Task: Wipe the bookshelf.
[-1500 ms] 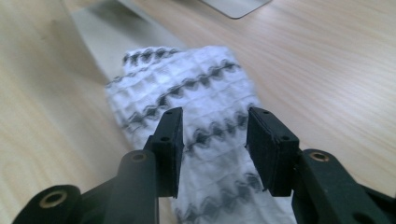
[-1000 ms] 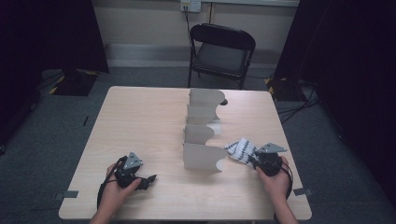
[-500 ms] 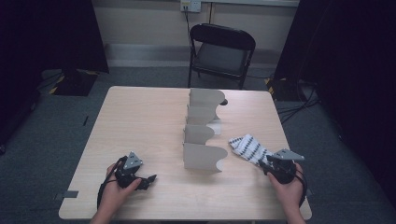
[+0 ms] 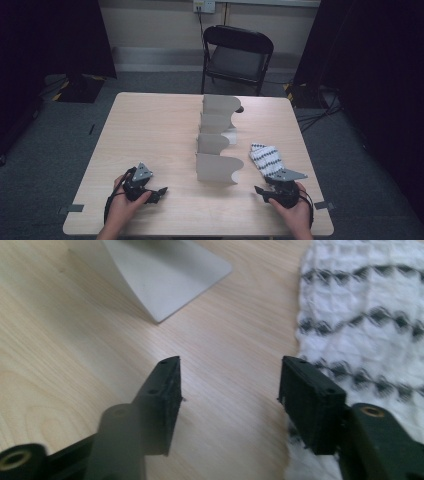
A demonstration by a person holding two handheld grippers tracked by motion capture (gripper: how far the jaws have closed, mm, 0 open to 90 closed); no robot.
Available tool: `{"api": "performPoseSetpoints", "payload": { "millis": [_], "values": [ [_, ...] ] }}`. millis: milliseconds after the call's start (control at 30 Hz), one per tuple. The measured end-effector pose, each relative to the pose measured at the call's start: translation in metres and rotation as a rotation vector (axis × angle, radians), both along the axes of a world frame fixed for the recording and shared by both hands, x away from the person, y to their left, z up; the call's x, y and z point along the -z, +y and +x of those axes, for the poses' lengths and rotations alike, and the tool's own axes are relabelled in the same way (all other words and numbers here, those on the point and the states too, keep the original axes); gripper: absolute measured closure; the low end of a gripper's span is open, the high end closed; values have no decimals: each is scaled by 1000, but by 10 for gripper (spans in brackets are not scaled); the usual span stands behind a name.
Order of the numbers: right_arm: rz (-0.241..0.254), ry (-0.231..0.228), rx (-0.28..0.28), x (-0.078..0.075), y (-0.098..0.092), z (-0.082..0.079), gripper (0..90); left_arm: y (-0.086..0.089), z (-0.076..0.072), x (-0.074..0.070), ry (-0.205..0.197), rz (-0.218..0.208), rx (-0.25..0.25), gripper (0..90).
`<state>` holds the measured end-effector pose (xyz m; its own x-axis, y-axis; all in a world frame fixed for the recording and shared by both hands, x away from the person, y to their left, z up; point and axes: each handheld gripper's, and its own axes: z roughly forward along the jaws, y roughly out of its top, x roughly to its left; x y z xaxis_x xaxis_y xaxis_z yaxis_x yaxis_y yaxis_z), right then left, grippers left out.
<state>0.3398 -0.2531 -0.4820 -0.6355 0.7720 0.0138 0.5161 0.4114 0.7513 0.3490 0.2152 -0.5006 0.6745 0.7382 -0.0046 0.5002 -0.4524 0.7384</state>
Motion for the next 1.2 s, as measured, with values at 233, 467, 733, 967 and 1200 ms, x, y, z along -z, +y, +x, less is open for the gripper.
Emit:
{"api": "performPoseSetpoints", "payload": {
  "millis": [233,467,733,967,1200],
  "values": [
    [13,-58,-3,-9,-1,2,262,0,0,0,0,0,0,150],
    [29,-26,-75,3,4,8,232,0,0,0,0,0,-1,148],
    [-8,16,-136,17,13,9,163,0,0,0,1,4,-1,148],
    [-29,17,-164,17,13,9,129,-1,-1,0,1,-3,-14,148],
    [-32,16,-155,18,13,8,128,-3,1,-3,10,22,-4,162]
  ]
}}
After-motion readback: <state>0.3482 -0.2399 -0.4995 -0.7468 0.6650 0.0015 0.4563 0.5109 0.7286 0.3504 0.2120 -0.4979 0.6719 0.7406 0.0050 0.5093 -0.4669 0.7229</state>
